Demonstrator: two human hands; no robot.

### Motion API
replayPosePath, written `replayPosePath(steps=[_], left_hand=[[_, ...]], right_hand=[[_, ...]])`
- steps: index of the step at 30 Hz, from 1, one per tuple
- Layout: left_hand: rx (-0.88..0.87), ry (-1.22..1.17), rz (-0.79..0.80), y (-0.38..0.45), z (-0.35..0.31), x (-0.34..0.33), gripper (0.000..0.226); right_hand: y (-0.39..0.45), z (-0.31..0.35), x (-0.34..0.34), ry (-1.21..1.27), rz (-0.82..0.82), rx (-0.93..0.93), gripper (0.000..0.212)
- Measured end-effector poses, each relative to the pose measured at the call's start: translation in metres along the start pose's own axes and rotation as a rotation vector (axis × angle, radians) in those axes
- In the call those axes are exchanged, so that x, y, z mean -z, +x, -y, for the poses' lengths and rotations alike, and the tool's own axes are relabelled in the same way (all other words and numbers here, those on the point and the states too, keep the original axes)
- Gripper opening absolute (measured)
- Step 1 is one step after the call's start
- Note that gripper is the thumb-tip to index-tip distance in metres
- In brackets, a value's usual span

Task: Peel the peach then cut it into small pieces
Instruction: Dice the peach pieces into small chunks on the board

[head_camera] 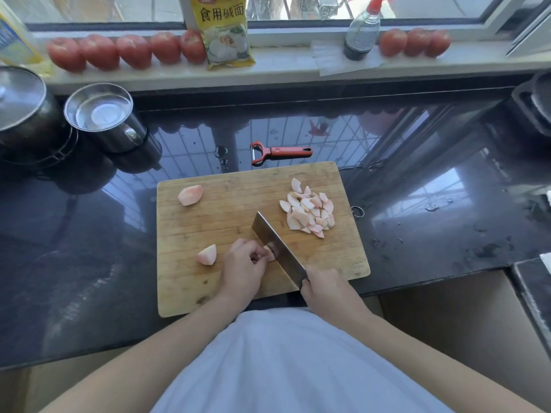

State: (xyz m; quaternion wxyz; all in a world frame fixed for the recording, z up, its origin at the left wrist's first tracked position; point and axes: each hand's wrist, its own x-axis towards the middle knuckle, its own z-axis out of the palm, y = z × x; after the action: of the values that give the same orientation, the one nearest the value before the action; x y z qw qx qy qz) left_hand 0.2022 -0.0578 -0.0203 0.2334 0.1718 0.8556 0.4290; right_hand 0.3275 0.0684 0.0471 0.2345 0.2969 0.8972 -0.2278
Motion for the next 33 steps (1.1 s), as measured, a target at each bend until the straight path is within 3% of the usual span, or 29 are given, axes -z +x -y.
replayPosePath(steps=[4,21,26,33], left_hand=[[-0.014,0.017,-0.003,0.001,0.004,-0.002,0.018],[0.048,-0.013,-0.039,0.003,0.001,-0.005,0.019],[0.002,0.046,-0.049,-0.001,0.0,-0.004,0.031],[0.028,0.052,-0.052,0.0,0.002,-0.003,0.017]], right_hand=[[-0.008,-0.004,0.003,0.075,-0.015,-0.025,0.011],[0.002,0.014,0.0,-0.181,0.093,0.093,0.008],[0.019,0.029,0.001,-0.081,-0.008,0.104,0.013],[-0.007,-0.001,0.005,-0.029,0.019,0.042,0.006]])
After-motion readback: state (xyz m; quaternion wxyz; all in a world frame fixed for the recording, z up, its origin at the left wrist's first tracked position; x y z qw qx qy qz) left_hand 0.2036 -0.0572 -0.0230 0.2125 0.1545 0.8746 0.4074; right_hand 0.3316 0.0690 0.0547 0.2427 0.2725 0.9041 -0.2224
